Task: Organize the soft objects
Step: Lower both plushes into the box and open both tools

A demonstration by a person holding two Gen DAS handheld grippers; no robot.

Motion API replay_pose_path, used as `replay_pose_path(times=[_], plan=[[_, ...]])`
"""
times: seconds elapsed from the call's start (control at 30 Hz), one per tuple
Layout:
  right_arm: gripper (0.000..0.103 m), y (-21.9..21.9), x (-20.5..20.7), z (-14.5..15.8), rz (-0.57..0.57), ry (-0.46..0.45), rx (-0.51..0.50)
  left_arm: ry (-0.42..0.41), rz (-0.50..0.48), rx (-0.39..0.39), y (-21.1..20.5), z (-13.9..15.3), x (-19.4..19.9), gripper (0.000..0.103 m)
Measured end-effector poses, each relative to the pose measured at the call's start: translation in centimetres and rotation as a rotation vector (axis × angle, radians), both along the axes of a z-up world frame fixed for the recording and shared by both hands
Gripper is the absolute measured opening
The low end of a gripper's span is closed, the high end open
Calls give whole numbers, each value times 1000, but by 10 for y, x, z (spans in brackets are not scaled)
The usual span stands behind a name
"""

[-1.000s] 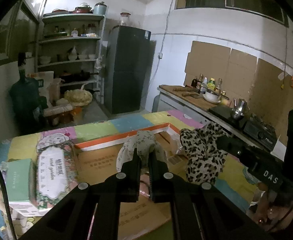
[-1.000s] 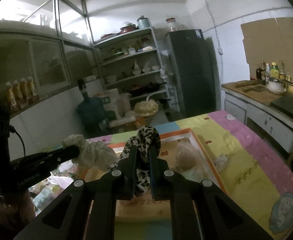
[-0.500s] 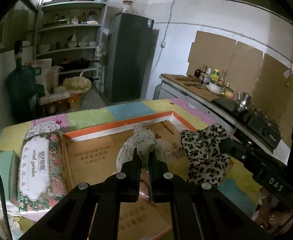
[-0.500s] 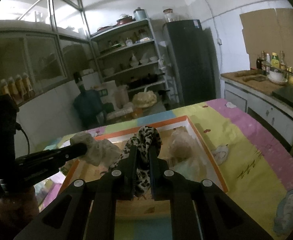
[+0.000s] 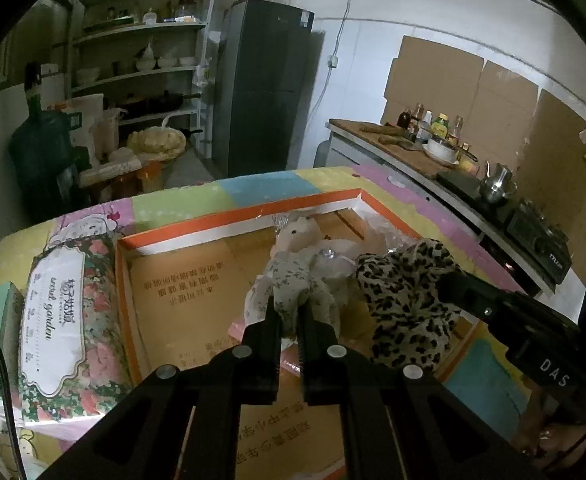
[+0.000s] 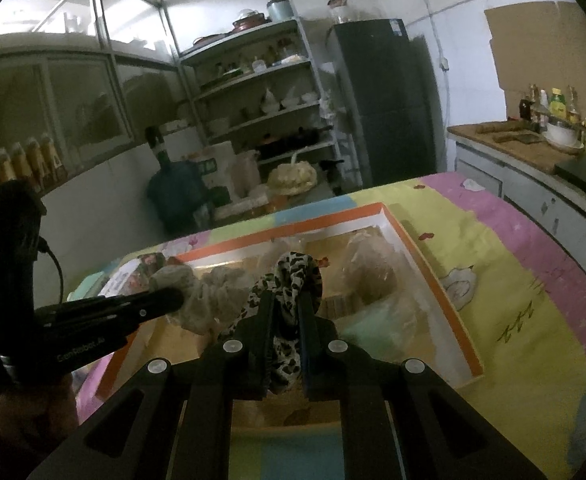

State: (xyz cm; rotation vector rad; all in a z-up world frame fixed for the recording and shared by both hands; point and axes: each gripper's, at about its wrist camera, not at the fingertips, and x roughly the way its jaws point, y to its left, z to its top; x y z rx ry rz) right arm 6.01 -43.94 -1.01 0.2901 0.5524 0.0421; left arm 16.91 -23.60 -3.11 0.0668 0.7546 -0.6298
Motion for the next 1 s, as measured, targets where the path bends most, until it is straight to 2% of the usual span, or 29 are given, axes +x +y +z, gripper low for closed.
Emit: replay_pose_path(times=[0.77,1.0], plan=[[14,-4,8,-11,-2,41,9,47,-1,3,-4,-17,11,8],[26,-6,8,-11,-5,38,9,62,29,-1,-2,-21,15,15]])
